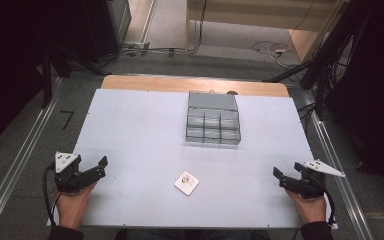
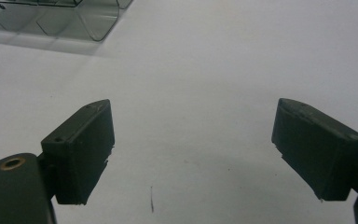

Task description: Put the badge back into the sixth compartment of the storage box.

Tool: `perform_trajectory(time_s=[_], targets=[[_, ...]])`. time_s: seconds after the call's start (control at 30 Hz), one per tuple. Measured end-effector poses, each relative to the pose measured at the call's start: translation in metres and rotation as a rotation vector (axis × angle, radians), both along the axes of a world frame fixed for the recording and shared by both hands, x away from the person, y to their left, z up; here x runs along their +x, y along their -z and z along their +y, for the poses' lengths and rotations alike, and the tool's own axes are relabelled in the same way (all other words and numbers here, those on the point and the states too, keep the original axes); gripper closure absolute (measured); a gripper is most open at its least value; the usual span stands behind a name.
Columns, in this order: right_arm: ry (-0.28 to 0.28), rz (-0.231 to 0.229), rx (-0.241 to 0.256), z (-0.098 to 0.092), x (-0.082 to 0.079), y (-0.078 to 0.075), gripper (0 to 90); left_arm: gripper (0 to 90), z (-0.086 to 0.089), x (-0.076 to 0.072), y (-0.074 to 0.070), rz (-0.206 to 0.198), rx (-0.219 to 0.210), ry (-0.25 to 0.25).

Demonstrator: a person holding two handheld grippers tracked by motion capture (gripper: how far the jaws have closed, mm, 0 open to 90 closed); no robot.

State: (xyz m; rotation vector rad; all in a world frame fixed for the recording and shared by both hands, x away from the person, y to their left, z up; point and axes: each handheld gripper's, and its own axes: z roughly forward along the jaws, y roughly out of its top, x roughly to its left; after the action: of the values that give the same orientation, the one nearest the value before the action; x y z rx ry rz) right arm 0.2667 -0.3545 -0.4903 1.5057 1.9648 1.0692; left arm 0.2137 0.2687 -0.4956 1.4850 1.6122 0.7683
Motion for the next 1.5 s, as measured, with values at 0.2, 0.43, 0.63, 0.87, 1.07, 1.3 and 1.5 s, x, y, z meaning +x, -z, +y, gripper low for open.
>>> perform_trajectory(time_s=[0.2,0.43,0.63,0.87,1.07,1.3,1.5], targets=[[-0.006,-0.003,-0.001,0.003,-0.002,-0.002,11.6,11.8,-0.003,0.002,0.001,0.004,0.002,0.011],[-0.028,-0.002,-0.009,0.011,-0.003,-0.002,10.6,11.8,-0.002,0.001,0.0,0.003,-0.002,0.011],[-0.042,0.003,-0.014,0.017,-0.003,-0.002,9.9,11.8,-0.002,0.002,0.001,0.004,-0.002,0.014],[-0.063,0.006,-0.021,0.024,-0.003,-0.001,9.8,11.8,-0.003,0.002,0.001,0.008,0.002,0.019],[-0.076,0.008,-0.014,0.027,-0.002,0.0,9.8,11.8,-0.004,0.002,0.001,0.006,0.003,0.017],[-0.094,0.012,-0.024,0.035,0.0,0.001,9.8,11.8,-0.004,0.002,0.001,0.007,0.004,0.021],[-0.111,0.011,-0.025,0.041,0.0,0.001,9.8,11.8,-0.004,0.002,0.001,0.007,0.004,0.022]])
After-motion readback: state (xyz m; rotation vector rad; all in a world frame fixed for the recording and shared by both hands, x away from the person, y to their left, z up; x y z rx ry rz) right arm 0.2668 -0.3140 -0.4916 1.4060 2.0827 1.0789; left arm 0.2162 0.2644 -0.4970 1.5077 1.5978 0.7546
